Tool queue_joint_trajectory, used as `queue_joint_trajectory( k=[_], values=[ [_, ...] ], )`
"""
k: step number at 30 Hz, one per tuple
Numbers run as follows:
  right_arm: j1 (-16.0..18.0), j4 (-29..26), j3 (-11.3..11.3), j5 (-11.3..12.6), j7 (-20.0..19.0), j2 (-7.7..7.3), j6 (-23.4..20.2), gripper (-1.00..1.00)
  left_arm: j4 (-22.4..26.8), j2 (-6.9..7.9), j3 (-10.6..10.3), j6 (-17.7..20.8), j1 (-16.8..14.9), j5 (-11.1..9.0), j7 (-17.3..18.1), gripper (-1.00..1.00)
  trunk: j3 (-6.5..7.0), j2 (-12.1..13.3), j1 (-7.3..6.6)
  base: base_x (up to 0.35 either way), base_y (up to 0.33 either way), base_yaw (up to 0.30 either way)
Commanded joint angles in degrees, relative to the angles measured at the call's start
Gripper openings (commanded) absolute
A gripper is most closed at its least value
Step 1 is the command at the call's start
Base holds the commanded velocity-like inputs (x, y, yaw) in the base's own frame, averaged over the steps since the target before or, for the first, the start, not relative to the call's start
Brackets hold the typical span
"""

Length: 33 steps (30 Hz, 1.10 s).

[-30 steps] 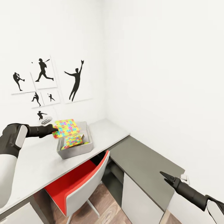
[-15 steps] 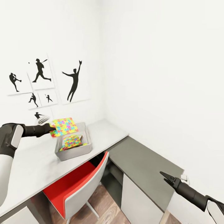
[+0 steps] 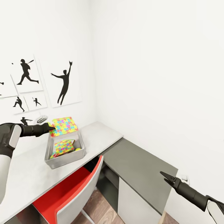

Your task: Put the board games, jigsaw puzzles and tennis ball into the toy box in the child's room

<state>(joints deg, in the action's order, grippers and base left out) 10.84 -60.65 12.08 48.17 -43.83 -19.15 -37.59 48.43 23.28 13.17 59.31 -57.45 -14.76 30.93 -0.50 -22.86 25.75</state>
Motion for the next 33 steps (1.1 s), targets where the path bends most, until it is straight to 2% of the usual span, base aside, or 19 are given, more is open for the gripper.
queue_joint_trajectory(
  k=[1,5,9,12,15,22,27,33],
  values=[
    [0.0,0.0,0.0,0.3,0.0,0.00,-0.4,1.00,0.0,0.08,0.1,0.3,0.0,0.2,0.3,-1.00,-0.04,-0.1,0.03,0.024,0.092,-0.061],
    [0.0,-0.4,0.1,0.4,-0.5,-0.03,-0.7,1.00,0.0,0.23,0.1,0.3,0.0,0.2,0.3,-1.00,-0.01,-0.1,0.03,0.010,0.040,-0.027],
    [0.1,-7.1,0.4,0.6,-6.2,0.17,-2.9,1.00,0.0,0.28,0.1,0.3,0.0,0.2,0.3,-1.00,-0.01,-0.1,0.03,0.002,0.008,-0.005],
    [0.1,-12.3,0.6,0.6,-8.3,0.43,-6.4,1.00,0.0,0.28,0.1,0.3,0.0,0.2,0.3,-1.00,0.00,-0.1,0.03,0.001,0.002,-0.001],
    [0.0,-14.5,1.2,0.7,-9.1,0.59,-8.3,1.00,0.0,0.23,0.1,0.3,0.0,0.1,0.3,-1.00,0.00,-0.1,0.03,0.000,0.000,0.000],
    [0.0,-15.7,2.4,0.8,-10.0,0.75,-9.3,1.00,-0.1,0.18,-0.1,0.2,0.0,0.2,0.0,-1.00,0.00,-0.1,0.03,0.038,0.000,0.000],
    [0.0,-15.3,2.7,0.8,-10.2,0.70,-9.4,1.00,-0.3,0.24,-2.4,0.1,0.1,0.5,-0.2,-1.00,0.00,-0.1,0.03,0.149,0.000,0.000],
    [0.0,-15.2,2.8,0.8,-10.1,0.77,-9.3,1.00,-0.4,0.26,-3.3,0.1,0.3,0.6,-0.4,-1.00,0.00,-0.1,0.03,0.027,0.000,0.000]
  ],
)
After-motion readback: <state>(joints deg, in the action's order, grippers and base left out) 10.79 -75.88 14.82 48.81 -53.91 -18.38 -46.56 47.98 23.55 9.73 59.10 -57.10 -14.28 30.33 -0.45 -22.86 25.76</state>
